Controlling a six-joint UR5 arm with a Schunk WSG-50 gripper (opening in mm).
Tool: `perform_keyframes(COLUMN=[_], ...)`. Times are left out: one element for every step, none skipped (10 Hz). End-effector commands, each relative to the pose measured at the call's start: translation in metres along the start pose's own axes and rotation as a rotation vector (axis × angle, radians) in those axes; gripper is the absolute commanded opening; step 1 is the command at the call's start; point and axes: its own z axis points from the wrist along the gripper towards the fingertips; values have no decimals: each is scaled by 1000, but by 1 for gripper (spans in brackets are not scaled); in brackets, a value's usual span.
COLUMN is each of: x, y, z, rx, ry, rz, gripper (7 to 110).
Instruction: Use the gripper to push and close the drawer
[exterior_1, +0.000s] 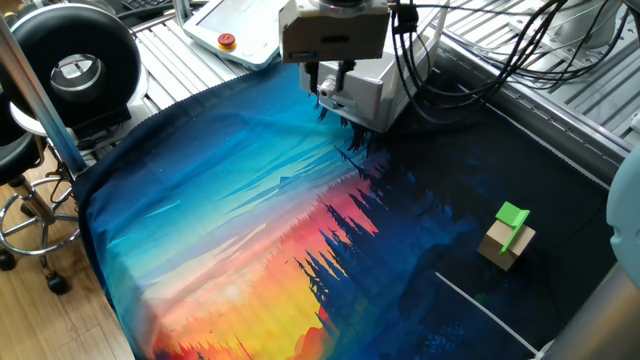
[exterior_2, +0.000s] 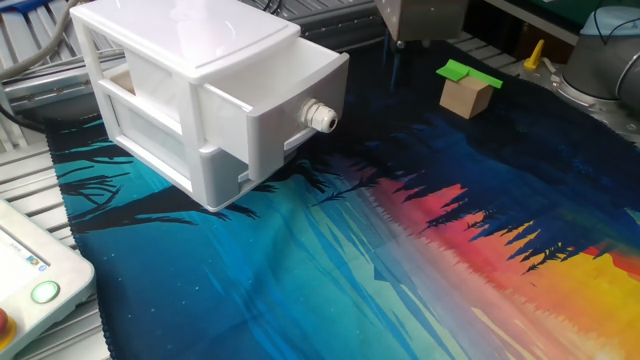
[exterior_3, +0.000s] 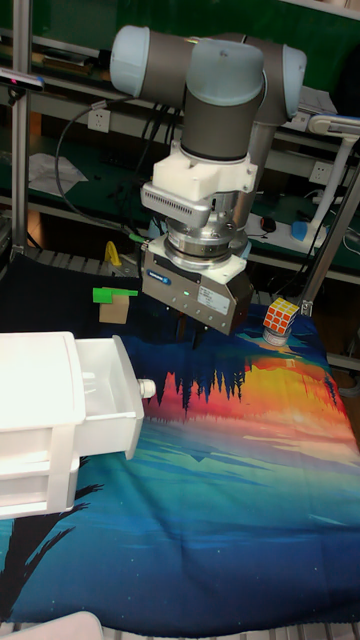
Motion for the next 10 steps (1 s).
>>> perform_keyframes(x=[2, 1, 0, 1, 1, 1, 0, 0, 1, 2], y=[0, -1, -1, -1, -3, -3, 3, 4, 3, 1], z=[-2, -3, -3, -3, -3, -3, -3, -3, -2, -2], rx=[-7, -5, -6, -6, -2, -7, -39, -43, -39, -37], ry=[14, 7, 5, 7, 8, 6, 2, 5, 10, 12], rz=[63, 22, 23, 33, 33, 39, 72, 72, 72, 72], gripper=[7, 7, 7, 7, 7, 7, 7, 7, 7, 7])
